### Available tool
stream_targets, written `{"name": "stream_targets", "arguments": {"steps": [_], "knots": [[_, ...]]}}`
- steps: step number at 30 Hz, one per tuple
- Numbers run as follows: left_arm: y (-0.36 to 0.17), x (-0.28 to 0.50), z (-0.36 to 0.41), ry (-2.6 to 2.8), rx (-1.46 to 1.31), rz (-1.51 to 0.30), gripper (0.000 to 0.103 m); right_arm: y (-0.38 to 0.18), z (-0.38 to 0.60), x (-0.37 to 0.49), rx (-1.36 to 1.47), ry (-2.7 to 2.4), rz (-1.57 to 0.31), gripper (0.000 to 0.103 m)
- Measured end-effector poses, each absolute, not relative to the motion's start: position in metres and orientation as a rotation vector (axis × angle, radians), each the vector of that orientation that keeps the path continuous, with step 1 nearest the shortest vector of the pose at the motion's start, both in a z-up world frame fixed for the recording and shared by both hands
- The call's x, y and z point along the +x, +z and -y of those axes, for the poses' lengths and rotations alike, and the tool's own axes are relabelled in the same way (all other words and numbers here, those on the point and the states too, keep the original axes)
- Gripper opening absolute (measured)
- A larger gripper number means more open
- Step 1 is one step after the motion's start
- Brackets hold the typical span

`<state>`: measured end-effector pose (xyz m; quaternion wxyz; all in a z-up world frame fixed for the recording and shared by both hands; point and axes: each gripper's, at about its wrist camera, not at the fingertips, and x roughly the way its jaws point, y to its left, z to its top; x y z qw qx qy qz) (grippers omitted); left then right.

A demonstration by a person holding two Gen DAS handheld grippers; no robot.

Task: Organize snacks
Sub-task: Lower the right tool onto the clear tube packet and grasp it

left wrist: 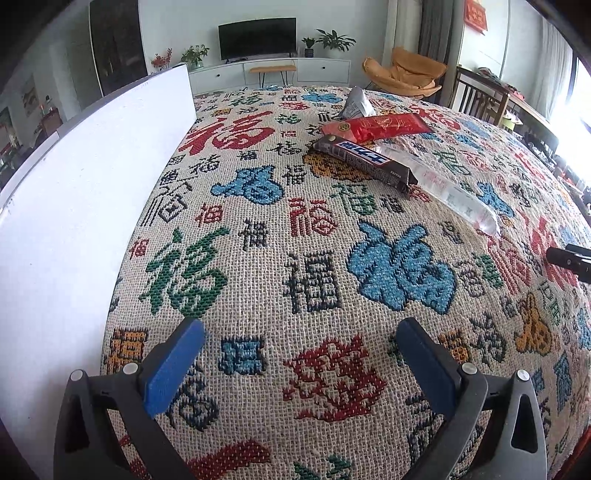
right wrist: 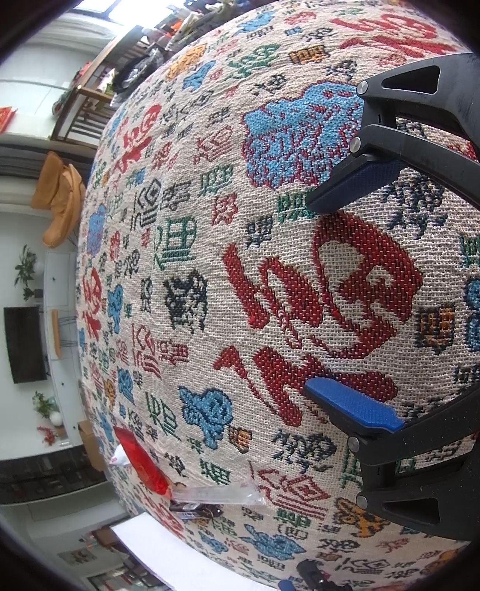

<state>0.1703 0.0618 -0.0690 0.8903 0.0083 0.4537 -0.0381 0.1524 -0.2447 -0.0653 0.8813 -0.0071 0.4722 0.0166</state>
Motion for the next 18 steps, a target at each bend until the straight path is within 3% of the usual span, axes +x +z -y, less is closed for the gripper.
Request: {"name": "stream_targets", "arguments": {"steps": [5, 9, 13, 14, 16, 17, 18], "knots": [[-0.069, 0.17, -0.062, -0.079, 0.018, -0.942, 0.103, -0.033, 0.215, 0.171, 0.019, 0.194, -0.95, 0.092], [-0.069, 0.17, -0.062, -0.079, 0.018, -0.942, 0.103, -0.009, 0.144, 0.184, -0.142, 0.389, -0.908, 0.09], [-0.07, 0.171, -0.062, -0.08, 0.017, -0.942, 0.103, -0.025, 0.086, 0.206, -0.326, 0.462, -0.973, 0.089], [-0.07, 0.171, -0.062, -0.08, 0.016, -0.942, 0.103, -0.033, 0.078, 0.212, -0.343, 0.46, -0.999, 0.085], [-0.069, 0.17, -0.062, -0.079, 0.016, -0.942, 0.103, -0.048, 0.069, 0.224, -0.358, 0.453, -1.051, 0.064], [-0.069, 0.17, -0.062, -0.079, 0.016, -0.942, 0.103, -0.055, 0.069, 0.23, -0.35, 0.446, -1.08, 0.041], [-0.069, 0.17, -0.062, -0.078, 0.016, -0.942, 0.103, -0.061, 0.07, 0.234, -0.326, 0.448, -1.11, 0.036]]}}
